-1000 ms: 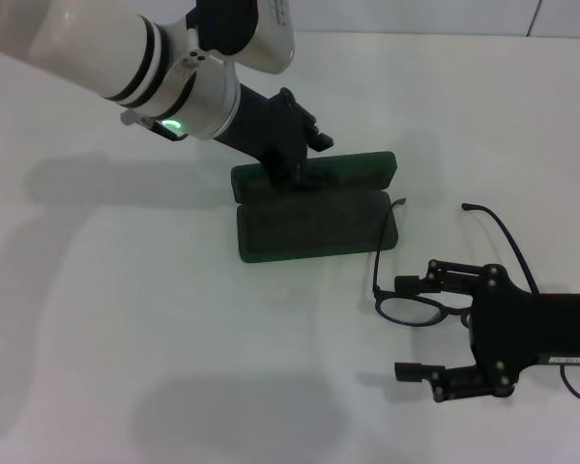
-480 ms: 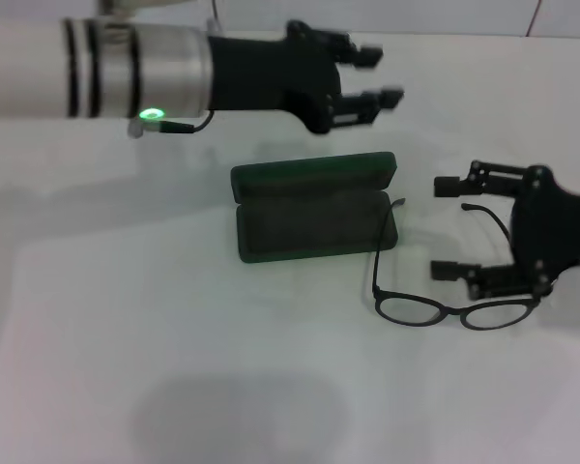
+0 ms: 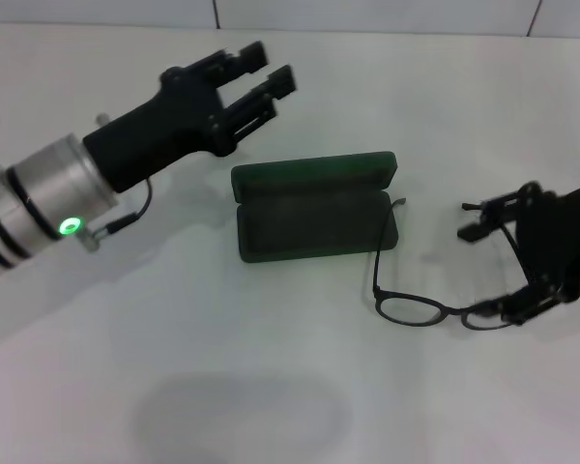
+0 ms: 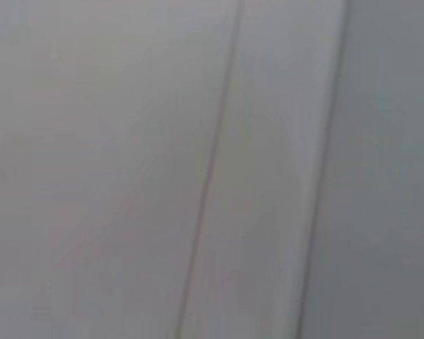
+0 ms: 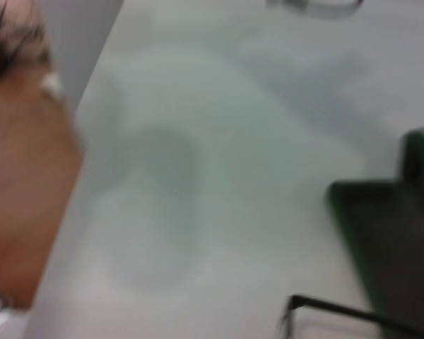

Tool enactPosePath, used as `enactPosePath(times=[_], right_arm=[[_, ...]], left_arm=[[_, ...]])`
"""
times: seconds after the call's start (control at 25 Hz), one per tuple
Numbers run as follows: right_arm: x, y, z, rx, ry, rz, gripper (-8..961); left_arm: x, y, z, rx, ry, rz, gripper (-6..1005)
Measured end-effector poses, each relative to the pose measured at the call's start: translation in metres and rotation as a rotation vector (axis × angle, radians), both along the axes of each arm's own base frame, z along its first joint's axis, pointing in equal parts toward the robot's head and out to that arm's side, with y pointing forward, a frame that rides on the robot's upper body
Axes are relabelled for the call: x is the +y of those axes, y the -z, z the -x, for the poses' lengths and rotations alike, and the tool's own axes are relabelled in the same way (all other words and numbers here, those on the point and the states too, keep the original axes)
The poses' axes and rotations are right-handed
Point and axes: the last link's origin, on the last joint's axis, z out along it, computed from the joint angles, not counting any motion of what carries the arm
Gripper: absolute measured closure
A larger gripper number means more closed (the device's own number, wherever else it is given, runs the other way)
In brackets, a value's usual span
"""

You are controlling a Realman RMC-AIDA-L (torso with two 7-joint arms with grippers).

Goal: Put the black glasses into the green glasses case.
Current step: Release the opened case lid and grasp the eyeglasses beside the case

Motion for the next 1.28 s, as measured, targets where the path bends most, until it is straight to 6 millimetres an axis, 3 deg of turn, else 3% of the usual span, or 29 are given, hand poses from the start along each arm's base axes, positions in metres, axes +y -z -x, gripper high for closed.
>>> enactPosePath(times=[0.28, 0.72, 0.8, 1.28], right_arm=[[-0.004, 0.034, 0.02, -0.23, -0.043, 0.057, 146], [-0.01, 0.057, 0.019, -0.327, -0.113, 0.07, 218], [-0.011, 0.061, 0.017, -0.345, -0.126, 0.066, 383], [-0.014, 0.07, 0.015, -0.363, -0.148, 0.062, 615]], left_arm=[[-0.006, 0.004, 0.015, -0.01, -0.063, -0.027, 496], [-0.004, 0.005, 0.014, -0.012, -0.066, -0.023, 496], [-0.004, 0.005, 0.014, -0.014, -0.067, -0.022, 496], [-0.002, 0.005, 0.012, -0.02, -0.067, -0.02, 496]])
